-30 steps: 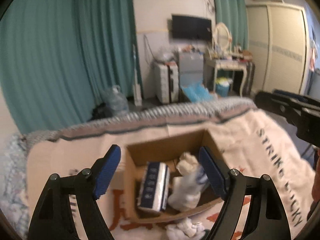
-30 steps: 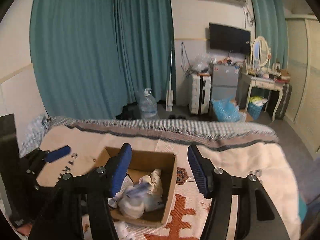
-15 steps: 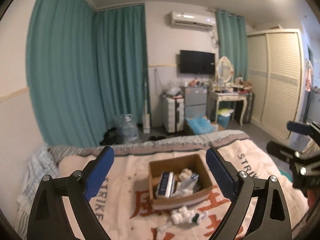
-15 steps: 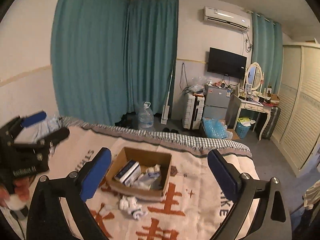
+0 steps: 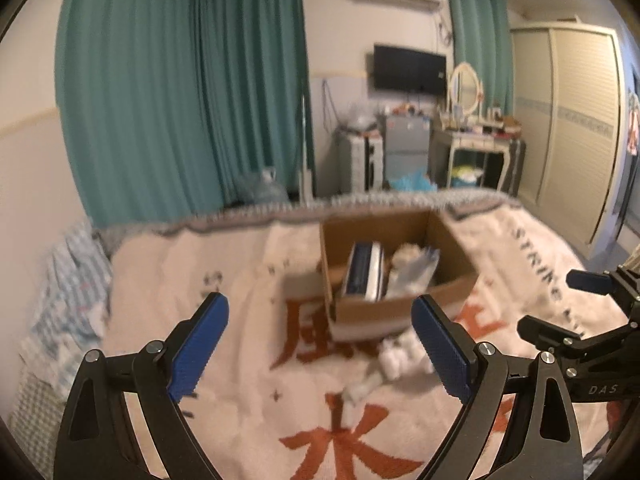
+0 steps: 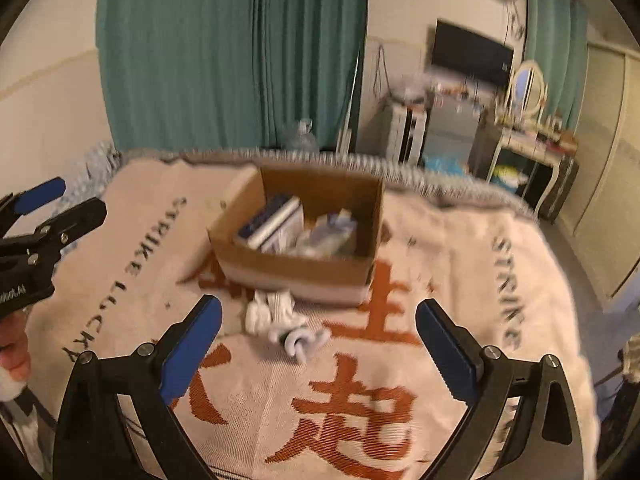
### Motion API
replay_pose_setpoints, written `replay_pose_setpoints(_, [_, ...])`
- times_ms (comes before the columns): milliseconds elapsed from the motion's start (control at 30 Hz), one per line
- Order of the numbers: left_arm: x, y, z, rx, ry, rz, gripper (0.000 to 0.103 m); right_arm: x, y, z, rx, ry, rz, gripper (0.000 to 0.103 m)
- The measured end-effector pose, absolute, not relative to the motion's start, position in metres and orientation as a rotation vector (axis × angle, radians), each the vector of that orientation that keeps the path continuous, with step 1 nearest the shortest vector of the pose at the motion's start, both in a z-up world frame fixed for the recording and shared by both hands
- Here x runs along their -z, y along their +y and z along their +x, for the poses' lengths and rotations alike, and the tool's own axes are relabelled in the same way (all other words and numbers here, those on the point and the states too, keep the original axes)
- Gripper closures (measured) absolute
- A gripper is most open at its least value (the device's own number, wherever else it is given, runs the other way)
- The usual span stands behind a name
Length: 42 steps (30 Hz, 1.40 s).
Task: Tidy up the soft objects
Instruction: 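Move both tools back toward the remaining socks beside the box, then grasp a white sock with the left tool while the right tool grasps a knotted white sock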
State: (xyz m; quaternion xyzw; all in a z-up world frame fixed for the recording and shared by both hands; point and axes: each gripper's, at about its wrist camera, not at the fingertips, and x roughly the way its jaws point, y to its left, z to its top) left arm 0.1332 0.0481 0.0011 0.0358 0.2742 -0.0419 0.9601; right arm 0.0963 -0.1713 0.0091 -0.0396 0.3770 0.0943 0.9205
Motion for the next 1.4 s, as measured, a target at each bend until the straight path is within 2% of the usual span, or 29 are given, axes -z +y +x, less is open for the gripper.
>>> replay_pose_setpoints(233, [0.086, 0.040, 0.172, 0.106, 0.685, 0.073, 0.010, 0.088, -0.148, 0.140, -0.197, 0.926, -0.065, 0.005])
replay_pose_setpoints(333, [0.119, 0.037, 0.181, 0.135, 0.743, 0.071, 0.012, 0.123, -0.140, 0.147, -0.179, 0.964, -0.094, 0.008])
replay_pose_setpoints(367, [0.128, 0.037, 0.183, 0.147, 0.762, 0.064, 0.017, 0.129, -0.138, 0.148, -0.177, 0.966, -0.100, 0.013])
replay_pose_setpoints(433, [0.147, 0.035, 0.189, 0.167, 0.819, 0.070, 0.018, 0.143, -0.134, 0.151, -0.161, 0.977, -0.138, 0.020])
replay_pose_setpoints(500, [0.157, 0.034, 0.192, 0.182, 0.846, 0.078, 0.019, 0.150, -0.133, 0.154, -0.155, 0.982, -0.137, 0.031])
replay_pose_setpoints(567, [0.162, 0.035, 0.192, 0.200, 0.863, 0.063, 0.019, 0.152, -0.134, 0.155, -0.148, 0.971, -0.127, 0.048])
replay_pose_setpoints(633, [0.170, 0.033, 0.195, 0.213, 0.901, 0.040, 0.021, 0.152, -0.133, 0.154, -0.142, 0.958, -0.136, 0.053])
replay_pose_setpoints(700, [0.182, 0.027, 0.198, 0.198, 0.949, 0.077, 0.033, 0.150, -0.131, 0.154, -0.138, 0.951, -0.159, 0.056])
replay_pose_setpoints(733, [0.187, 0.024, 0.198, 0.198, 0.964, 0.094, 0.034, 0.150, -0.131, 0.154, -0.134, 0.949, -0.169, 0.058])
replay_pose_setpoints(767, [0.190, 0.022, 0.196, 0.199, 0.965, 0.100, 0.035, 0.149, -0.131, 0.153, -0.129, 0.944, -0.175, 0.059])
replay_pose_setpoints(833, [0.187, 0.019, 0.191, 0.228, 0.955, 0.096, 0.049, 0.146, -0.132, 0.150, -0.134, 0.940, -0.167, 0.059])
replay_pose_setpoints(867, [0.186, 0.018, 0.189, 0.249, 0.951, 0.088, 0.060, 0.145, -0.134, 0.149, -0.134, 0.938, -0.161, 0.060])
replay_pose_setpoints(933, [0.187, 0.017, 0.181, 0.269, 0.945, 0.073, 0.070, 0.143, -0.136, 0.146, -0.133, 0.939, -0.152, 0.060])
replay_pose_setpoints(1100, [0.178, 0.013, 0.157, 0.287, 0.937, 0.069, 0.080, 0.132, -0.150, 0.134, -0.138, 0.943, -0.118, 0.060])
replay_pose_setpoints(1400, [0.129, -0.006, 0.127, 0.324, 0.901, 0.049, 0.080, 0.091, -0.183, 0.088, -0.128, 0.900, -0.027, 0.060])
